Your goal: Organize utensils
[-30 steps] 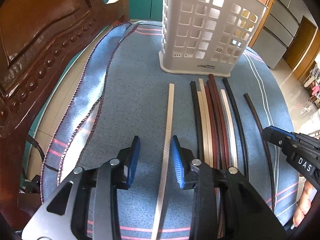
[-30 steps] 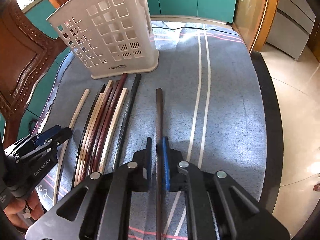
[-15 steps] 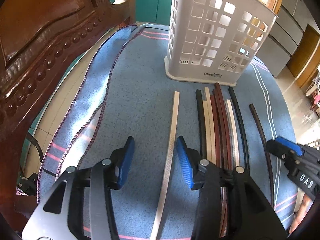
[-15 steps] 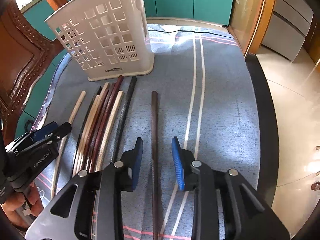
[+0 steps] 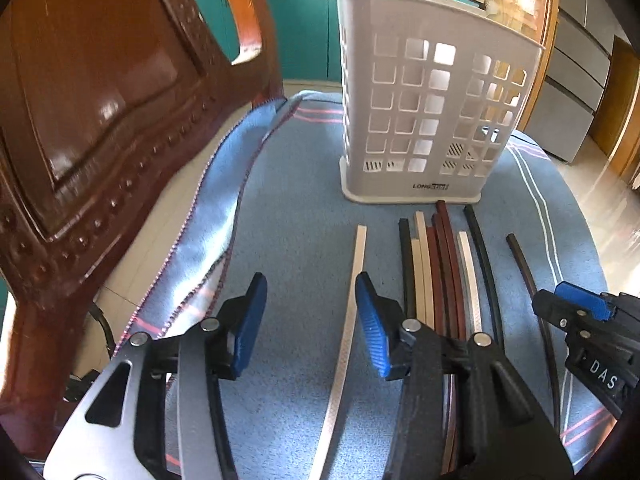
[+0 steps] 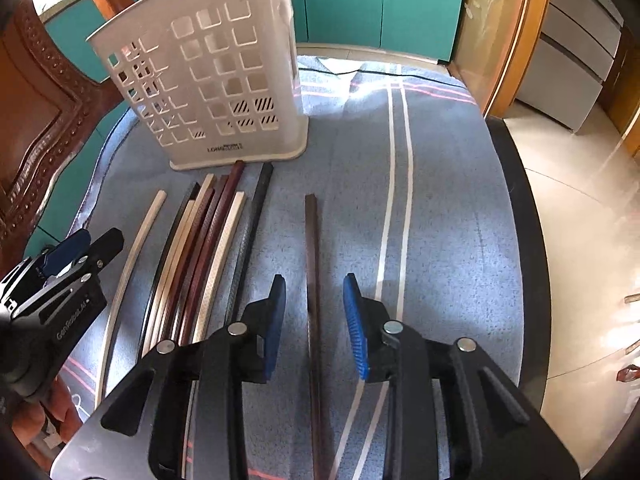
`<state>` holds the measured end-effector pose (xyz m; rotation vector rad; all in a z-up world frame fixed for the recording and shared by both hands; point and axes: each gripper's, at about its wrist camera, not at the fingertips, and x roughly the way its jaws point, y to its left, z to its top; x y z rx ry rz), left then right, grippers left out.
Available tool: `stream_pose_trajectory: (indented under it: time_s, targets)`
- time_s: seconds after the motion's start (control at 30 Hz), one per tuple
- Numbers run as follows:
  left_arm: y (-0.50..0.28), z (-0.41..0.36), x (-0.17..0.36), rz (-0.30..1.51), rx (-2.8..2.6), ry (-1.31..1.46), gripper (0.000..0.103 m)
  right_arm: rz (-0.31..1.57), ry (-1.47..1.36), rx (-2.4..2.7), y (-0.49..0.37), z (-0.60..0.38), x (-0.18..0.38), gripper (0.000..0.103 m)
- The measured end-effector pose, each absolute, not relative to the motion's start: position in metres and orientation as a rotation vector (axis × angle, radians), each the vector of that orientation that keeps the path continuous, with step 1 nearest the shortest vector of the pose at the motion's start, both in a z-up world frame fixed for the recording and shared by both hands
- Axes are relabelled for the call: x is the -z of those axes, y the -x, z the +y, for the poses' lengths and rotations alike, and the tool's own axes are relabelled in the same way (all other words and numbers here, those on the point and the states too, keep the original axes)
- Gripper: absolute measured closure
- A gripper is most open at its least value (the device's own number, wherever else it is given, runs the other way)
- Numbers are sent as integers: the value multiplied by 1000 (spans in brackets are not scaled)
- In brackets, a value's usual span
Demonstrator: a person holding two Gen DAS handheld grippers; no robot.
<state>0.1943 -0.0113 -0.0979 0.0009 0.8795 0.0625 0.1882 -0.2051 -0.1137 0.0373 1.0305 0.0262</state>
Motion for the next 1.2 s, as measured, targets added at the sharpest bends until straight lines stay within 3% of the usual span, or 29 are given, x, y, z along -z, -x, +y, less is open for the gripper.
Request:
stream_pose_trajectory:
  time_s: [0.63, 1.07, 1.13, 1.2]
  targets:
    - [-229, -26, 122, 970, -54, -22, 51, 1013, -5, 14, -215, -207, 128, 73]
    - [-222, -37, 118, 982, -27, -25, 51, 998, 46, 29, -223, -192, 130, 67]
    - [-221, -35, 118, 987, 5, -2, 62, 1001, 48, 28, -223, -191, 130, 67]
    - [-222, -34, 117, 983, 13, 13, 81, 1007, 41, 14, -222, -192, 129, 72]
